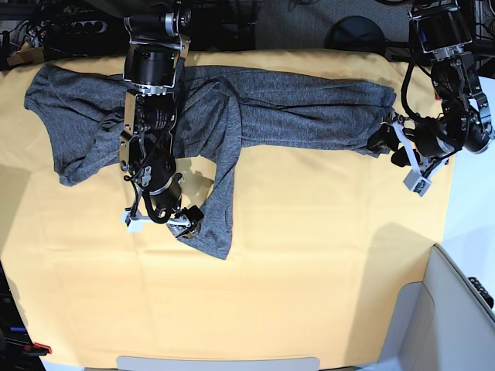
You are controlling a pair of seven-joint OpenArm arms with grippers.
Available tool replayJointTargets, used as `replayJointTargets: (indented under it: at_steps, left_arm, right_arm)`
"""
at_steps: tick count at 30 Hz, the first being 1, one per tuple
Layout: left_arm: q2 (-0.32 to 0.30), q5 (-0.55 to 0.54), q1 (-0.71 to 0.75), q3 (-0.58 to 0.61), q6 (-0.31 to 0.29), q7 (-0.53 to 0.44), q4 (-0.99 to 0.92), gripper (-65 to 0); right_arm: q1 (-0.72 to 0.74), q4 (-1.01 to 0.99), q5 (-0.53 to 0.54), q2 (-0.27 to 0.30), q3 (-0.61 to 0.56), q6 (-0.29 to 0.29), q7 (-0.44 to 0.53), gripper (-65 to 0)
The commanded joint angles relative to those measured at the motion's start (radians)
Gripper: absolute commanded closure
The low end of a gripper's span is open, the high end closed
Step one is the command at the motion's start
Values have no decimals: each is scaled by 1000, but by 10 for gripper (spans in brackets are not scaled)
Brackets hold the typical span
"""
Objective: Fold the T-shirt properly
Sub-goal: 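Lift the sleeve with the right gripper and lay it over the folded body, then drag the sleeve cuff with the right gripper toward the left gripper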
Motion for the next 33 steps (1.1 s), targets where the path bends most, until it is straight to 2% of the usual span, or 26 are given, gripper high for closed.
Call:
replayJointTargets:
  at_steps: [1,4,26,29,31,33]
  left_arm:
    - [-15,-13,-13,-4,-1,-6,15,-401]
    - [-15,-13,-13,-4,-1,-6,15,-401]
    - [-2,-13,-16,-4,-1,-6,15,-401]
    - [-2,-13,-16,-4,-1,-6,15,-401]
    - [-2,-13,-16,-4,-1,-6,15,-401]
    - [-2,-13,-16,-4,-1,-6,15,-401]
  right_arm:
    - [40,-4,2,-1,-4,-12,10,-409]
    - [77,-59,-1,-1,-4,-27,17,-410]
    - [242,-401,-3,-1,-5,-18,24,-409]
    - [247,-401,-3,-1,-57,-18,24,-406]
    - [247,-398,-3,-1,-96,-18,24,-369]
    - [247,-397,-3,-1,-133,-18,24,-280]
